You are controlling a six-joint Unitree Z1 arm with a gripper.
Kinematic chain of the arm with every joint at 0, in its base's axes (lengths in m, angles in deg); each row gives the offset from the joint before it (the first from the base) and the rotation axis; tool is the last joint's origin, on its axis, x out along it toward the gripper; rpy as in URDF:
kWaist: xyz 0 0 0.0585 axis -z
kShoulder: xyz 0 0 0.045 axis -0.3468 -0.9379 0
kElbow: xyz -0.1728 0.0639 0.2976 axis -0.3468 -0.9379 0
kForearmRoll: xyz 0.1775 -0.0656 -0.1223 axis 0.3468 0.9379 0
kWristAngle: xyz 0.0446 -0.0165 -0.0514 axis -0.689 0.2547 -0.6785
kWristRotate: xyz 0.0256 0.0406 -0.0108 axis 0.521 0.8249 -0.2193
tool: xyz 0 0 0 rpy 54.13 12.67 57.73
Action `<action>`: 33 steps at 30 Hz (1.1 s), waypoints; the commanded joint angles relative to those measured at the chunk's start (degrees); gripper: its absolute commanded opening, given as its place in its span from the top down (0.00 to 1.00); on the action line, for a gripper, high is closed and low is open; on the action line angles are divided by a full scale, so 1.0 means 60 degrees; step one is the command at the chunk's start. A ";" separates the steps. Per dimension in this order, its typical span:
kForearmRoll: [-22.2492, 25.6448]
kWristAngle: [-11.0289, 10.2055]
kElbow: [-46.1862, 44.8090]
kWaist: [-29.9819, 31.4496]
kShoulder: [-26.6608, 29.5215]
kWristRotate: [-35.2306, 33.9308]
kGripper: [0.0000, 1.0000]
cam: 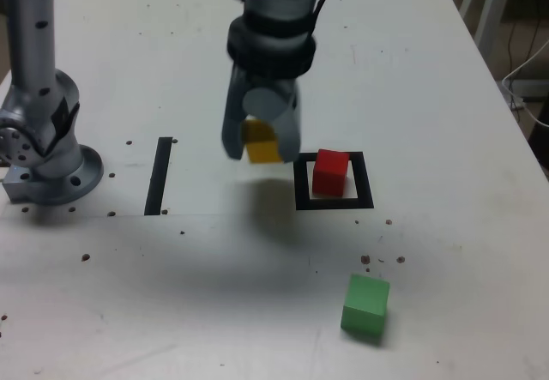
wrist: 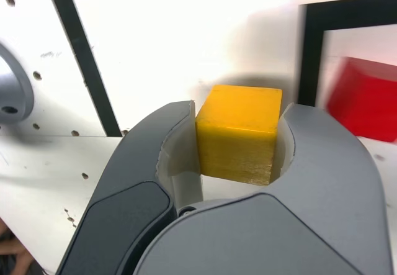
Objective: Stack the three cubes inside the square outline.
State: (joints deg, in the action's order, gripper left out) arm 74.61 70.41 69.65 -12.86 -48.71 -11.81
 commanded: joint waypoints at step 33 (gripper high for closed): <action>0.1503 -0.0170 0.3429 0.0007 -0.1975 0.2927 0.73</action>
State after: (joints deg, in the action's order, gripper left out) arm 83.57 69.40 89.79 -12.86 -59.92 5.54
